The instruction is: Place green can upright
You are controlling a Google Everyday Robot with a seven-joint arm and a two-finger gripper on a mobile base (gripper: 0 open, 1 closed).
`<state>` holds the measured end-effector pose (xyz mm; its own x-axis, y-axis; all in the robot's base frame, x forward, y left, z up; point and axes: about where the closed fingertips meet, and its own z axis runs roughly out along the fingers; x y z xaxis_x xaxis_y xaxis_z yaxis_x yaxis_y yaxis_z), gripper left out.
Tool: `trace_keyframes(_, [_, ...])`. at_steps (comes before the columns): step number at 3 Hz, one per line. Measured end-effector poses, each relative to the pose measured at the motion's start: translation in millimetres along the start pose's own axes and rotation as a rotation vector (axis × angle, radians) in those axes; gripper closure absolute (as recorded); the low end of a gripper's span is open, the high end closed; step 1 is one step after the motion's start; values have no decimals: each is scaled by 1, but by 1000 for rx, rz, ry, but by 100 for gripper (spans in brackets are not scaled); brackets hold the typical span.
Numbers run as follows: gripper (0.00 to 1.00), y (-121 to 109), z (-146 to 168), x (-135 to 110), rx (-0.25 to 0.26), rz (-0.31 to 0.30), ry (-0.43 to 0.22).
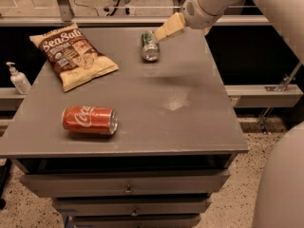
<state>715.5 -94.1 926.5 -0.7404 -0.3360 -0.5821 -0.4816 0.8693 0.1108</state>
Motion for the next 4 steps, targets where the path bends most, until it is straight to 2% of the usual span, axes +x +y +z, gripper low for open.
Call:
trace_keyframes(1, [0,7,-1,-9,42,86,7])
trace_keyframes(2, [0,25,14,-22,73,213,40])
trace_keyframes(3, [0,40,32,-34,94,313,65])
trace_keyframes(4, [0,54,55,-49,93,360,68])
